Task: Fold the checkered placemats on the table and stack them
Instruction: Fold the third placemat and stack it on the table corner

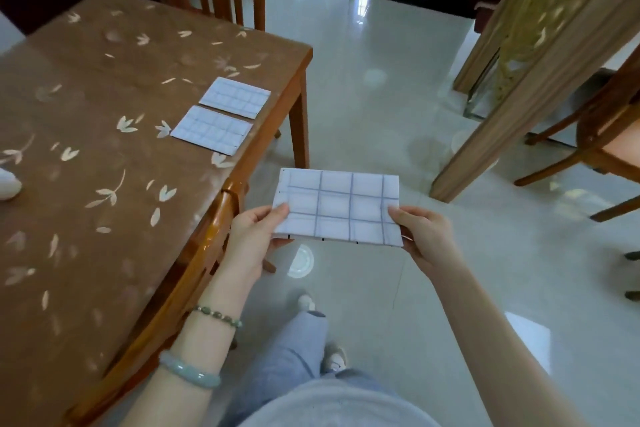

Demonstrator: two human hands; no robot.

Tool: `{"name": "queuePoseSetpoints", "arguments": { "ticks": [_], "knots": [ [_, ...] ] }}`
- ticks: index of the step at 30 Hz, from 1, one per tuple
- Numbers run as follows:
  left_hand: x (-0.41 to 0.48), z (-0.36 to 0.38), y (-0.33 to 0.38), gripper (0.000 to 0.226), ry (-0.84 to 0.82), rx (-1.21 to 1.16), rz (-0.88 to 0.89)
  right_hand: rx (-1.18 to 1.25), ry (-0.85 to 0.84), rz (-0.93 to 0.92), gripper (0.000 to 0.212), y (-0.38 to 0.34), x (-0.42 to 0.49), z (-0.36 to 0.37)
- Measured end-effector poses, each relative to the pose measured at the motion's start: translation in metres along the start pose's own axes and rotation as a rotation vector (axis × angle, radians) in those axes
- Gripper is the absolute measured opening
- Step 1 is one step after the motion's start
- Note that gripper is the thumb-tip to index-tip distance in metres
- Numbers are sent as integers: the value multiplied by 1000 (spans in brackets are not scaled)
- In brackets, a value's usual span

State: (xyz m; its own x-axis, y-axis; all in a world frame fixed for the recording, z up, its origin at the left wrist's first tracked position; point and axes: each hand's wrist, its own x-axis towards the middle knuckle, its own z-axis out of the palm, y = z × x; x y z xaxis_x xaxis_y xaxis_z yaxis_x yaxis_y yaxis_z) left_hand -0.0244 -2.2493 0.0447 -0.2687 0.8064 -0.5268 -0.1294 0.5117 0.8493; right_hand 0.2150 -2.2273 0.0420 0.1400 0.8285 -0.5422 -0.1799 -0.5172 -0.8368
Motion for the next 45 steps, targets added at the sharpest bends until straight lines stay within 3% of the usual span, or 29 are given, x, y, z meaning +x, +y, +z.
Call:
{"name": "queuePoseSetpoints", "arguments": {
  "ticks": [8,17,28,36,45],
  "knots": [
    [120,19,74,10,-5,-149,75,-16,-44,-3,12,-71,123,57],
    [238,9,152,13,57,-210,43,-55,-110,-4,4,-146,239,146],
    [355,6,182,22,232,-100,12,-160,-201,111,14,-184,366,209],
    [448,-8,214,22,267,-11,17,-237,-337,192,1,-206,447,259],
    [537,-49,212,14,280,313,31,-319,-256,302,15,-168,491,317]
  ]
}}
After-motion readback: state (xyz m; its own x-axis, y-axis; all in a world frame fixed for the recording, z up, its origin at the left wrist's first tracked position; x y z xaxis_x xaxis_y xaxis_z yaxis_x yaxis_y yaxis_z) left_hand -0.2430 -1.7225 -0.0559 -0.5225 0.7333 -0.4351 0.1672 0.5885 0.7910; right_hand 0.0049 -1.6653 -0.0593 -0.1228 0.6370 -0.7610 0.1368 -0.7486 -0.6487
